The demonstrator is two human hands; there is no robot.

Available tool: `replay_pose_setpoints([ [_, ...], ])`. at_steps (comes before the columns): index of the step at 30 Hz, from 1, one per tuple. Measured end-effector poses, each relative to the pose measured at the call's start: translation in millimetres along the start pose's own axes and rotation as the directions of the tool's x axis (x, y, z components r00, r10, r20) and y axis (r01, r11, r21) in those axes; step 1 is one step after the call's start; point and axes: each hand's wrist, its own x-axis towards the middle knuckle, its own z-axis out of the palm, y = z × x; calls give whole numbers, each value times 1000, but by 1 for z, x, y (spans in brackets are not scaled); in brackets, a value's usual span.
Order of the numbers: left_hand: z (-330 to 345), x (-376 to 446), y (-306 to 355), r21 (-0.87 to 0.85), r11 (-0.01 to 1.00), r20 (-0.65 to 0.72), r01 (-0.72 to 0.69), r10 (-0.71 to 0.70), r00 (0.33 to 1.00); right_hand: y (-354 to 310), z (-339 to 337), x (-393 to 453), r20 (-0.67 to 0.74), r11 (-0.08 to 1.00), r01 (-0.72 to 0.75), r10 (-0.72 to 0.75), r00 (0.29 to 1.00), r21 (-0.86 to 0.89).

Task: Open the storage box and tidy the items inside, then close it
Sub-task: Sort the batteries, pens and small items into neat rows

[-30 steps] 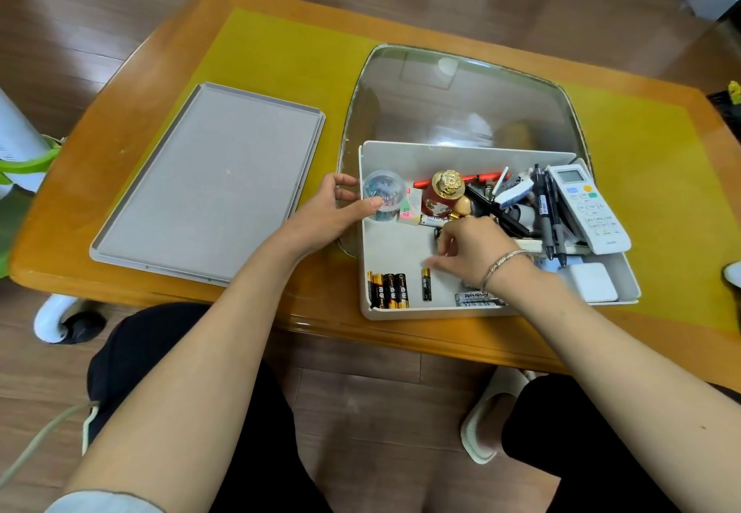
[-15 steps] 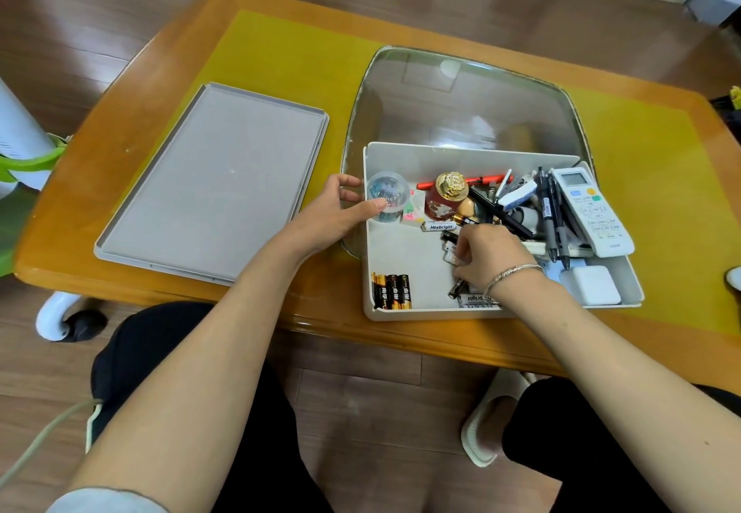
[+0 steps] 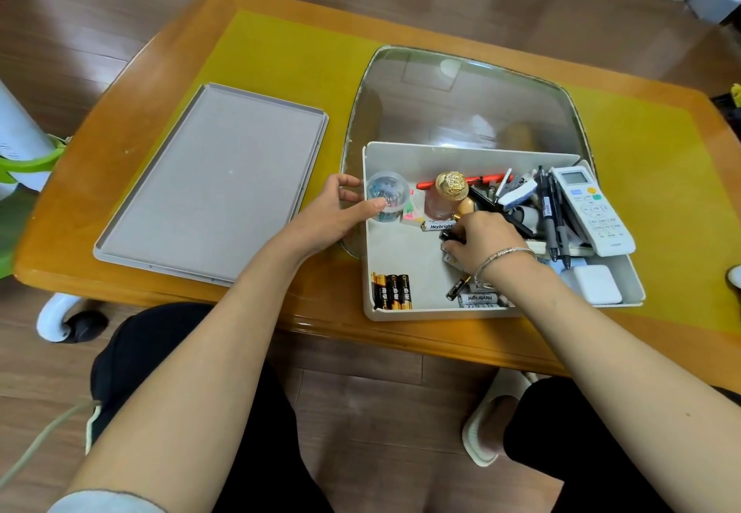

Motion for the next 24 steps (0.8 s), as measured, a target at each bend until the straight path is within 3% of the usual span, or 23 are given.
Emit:
replay_pose_setpoints([
  [8, 0, -2, 2, 7, 1000, -9, -3, 3, 1000, 0, 0, 0, 24, 990, 27, -30, 999, 135],
  [13, 0, -2, 2, 8, 1000, -14, -5, 5, 1000, -2, -7, -9, -252, 982, 159, -130, 959, 99],
  [15, 0, -2, 2, 0, 1000, -14, -4, 4, 1000, -6, -11, -10, -268, 965, 188, -135, 954, 182],
  [19, 0, -2, 2, -3, 1000, -12, -1, 1, 1000, -15, -12, -15, -21, 917, 113, -114, 993, 382],
  [24, 0, -3, 3, 11, 1000, -10, -3, 3, 1000, -20, -1, -23, 309, 904, -9, -137, 941, 427],
])
